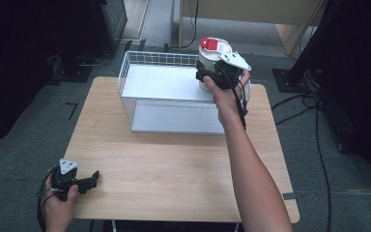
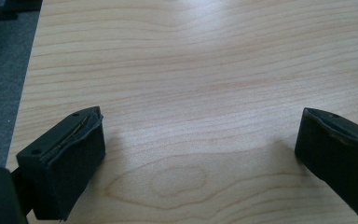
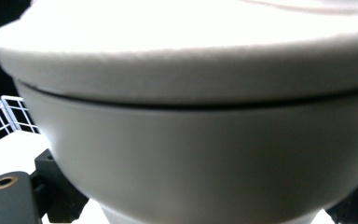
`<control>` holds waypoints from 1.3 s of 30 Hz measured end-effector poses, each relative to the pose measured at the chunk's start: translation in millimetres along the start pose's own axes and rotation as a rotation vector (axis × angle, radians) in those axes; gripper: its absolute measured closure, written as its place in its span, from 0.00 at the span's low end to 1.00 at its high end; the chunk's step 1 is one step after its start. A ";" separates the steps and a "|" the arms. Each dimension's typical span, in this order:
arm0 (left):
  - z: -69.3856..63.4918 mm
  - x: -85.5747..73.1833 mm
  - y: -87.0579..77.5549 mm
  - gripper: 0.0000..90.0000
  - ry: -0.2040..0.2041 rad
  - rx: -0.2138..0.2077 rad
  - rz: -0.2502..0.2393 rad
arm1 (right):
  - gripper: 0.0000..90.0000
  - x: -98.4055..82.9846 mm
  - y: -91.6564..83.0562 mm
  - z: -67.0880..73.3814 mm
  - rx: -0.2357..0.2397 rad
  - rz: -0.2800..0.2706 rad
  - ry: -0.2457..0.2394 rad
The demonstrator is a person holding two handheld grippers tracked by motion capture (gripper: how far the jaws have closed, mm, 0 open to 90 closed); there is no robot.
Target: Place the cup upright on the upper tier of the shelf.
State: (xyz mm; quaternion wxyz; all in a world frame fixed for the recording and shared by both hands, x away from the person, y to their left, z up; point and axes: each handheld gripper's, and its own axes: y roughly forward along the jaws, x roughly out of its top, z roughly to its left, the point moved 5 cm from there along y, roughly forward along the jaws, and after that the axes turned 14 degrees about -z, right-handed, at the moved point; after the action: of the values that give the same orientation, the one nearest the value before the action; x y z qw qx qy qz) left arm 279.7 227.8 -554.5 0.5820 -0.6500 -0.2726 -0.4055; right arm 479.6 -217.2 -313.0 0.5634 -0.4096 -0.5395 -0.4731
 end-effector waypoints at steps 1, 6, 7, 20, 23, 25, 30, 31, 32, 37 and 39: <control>0.0 0.0 0.0 0.02 -0.001 0.000 0.000 | 0.10 -2.2 0.6 0.3 0.006 0.007 -0.018; -0.2 -0.1 0.1 0.02 0.002 0.002 0.002 | 0.10 -1.7 -0.9 2.0 0.021 0.005 -0.032; -0.2 -0.1 0.0 0.02 0.002 0.002 0.002 | 0.10 -1.7 -1.2 2.1 0.023 0.004 -0.035; -0.2 -0.1 0.1 0.02 0.002 0.002 0.002 | 0.05 1.0 -7.1 -2.3 0.053 -0.001 0.040; -0.2 -0.1 0.1 0.02 0.002 0.002 0.002 | 0.05 -0.1 -8.5 -4.0 0.048 0.002 0.038; -0.2 -0.1 0.0 0.02 0.002 0.002 0.002 | 0.05 -0.4 -9.4 -4.5 0.050 0.001 0.038; -0.2 -0.1 0.1 0.02 0.003 0.002 0.003 | 0.05 -1.3 -15.0 -4.7 0.064 0.001 0.034; -0.2 -0.1 0.0 0.02 0.002 0.002 0.002 | 0.08 -1.7 -16.0 -4.8 0.062 0.001 0.026; -0.3 -0.1 0.1 0.02 0.003 0.002 0.002 | 0.14 -1.9 -17.4 -6.0 0.045 -0.005 0.011; -0.2 -0.1 0.1 0.02 0.003 0.002 0.003 | 0.14 -3.0 -20.3 -6.5 0.034 -0.017 -0.007; -0.3 -0.1 0.1 0.02 0.002 0.002 0.003 | 0.14 -3.0 -20.1 -6.3 0.031 -0.017 -0.008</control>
State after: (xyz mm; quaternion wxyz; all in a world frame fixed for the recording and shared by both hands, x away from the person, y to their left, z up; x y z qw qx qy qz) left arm 279.6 227.6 -554.6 0.5835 -0.6493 -0.2714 -0.4052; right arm 461.4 -227.4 -317.5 0.5633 -0.3982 -0.5525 -0.4679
